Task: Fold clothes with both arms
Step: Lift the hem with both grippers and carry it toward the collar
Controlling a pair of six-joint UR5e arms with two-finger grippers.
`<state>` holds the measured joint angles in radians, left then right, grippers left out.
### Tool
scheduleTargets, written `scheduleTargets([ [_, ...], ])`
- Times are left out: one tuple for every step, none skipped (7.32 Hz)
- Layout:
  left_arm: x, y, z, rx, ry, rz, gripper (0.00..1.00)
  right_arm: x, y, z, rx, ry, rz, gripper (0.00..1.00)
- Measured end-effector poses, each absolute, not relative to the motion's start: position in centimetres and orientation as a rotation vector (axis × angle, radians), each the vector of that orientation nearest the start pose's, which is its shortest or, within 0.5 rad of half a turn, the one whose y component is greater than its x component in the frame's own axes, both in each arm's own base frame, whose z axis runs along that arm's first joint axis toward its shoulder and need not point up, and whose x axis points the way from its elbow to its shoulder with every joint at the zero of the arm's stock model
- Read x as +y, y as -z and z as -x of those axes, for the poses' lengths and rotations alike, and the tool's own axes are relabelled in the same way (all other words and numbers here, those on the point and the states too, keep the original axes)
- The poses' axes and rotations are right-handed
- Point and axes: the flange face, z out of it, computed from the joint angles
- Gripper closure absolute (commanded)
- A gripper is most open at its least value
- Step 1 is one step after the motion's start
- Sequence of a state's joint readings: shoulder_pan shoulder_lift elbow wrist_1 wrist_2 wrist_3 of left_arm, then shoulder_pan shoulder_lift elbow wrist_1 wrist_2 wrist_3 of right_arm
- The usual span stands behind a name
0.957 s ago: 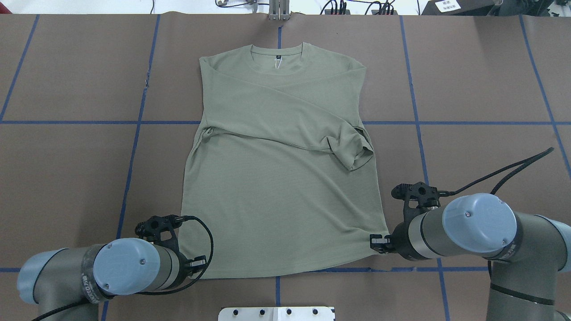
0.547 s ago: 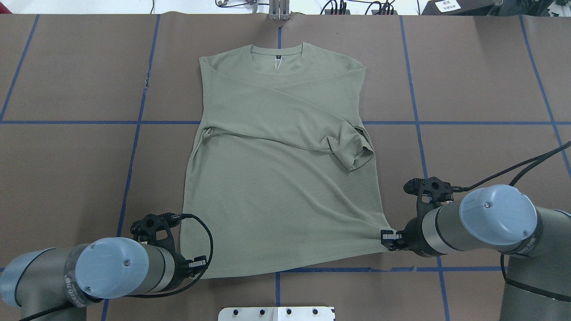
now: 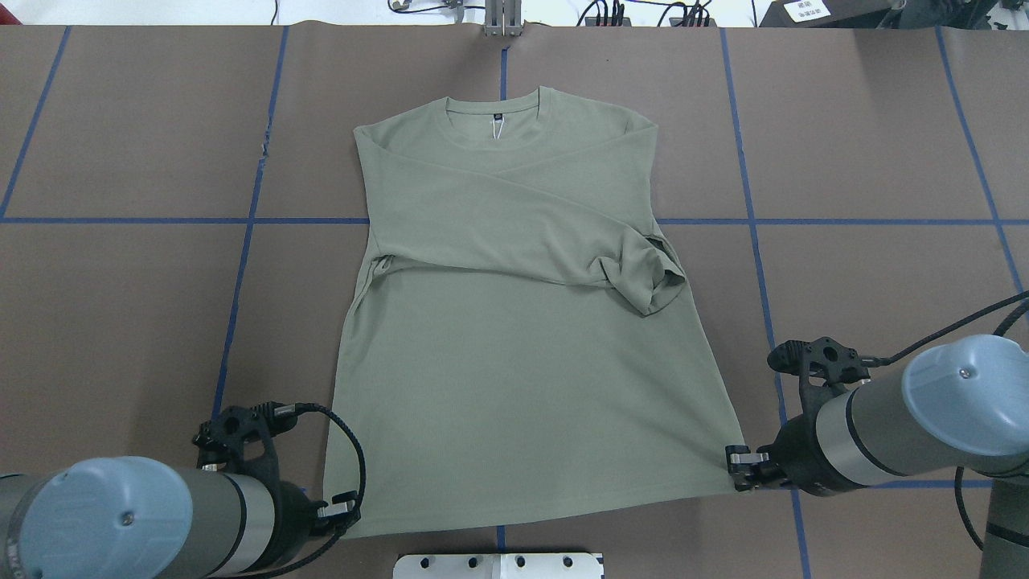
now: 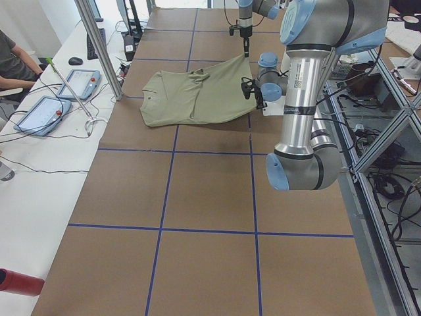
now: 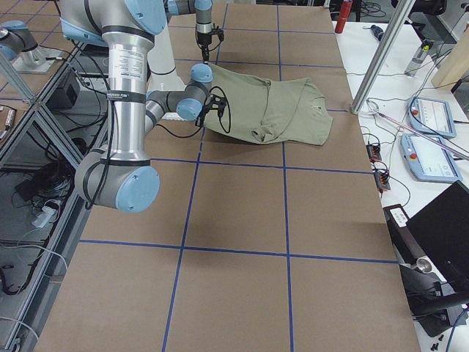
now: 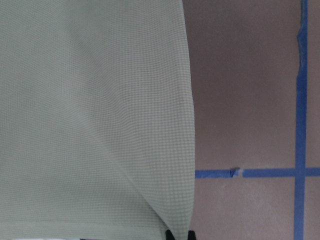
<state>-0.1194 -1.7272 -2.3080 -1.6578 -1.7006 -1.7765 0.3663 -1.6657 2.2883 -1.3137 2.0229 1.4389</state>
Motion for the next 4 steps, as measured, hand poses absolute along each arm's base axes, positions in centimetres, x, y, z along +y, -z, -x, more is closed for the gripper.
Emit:
scheduleTargets([
  [-15.4,-23.5,-42.0,0.98,0.22,0.195,1.0,-22.2,-33.4,34.2,-0.948,0.009,0.247,1.0],
  [-13.7,-22.4,-41.0,0.981,0.207,0.228,1.0,-21.2,-32.9,33.2,-0.961,0.036,0.298,1.0],
  [-12.3,-21.6,-40.4,0.984,0.196,0.255,1.0,-20.3,-32.3,32.3,-0.974,0.062,0.343,1.0],
  [-11.6,-21.2,-40.1,0.986,0.188,0.269,1.0,-19.8,-31.7,31.9,-0.985,0.08,0.37,1.0],
])
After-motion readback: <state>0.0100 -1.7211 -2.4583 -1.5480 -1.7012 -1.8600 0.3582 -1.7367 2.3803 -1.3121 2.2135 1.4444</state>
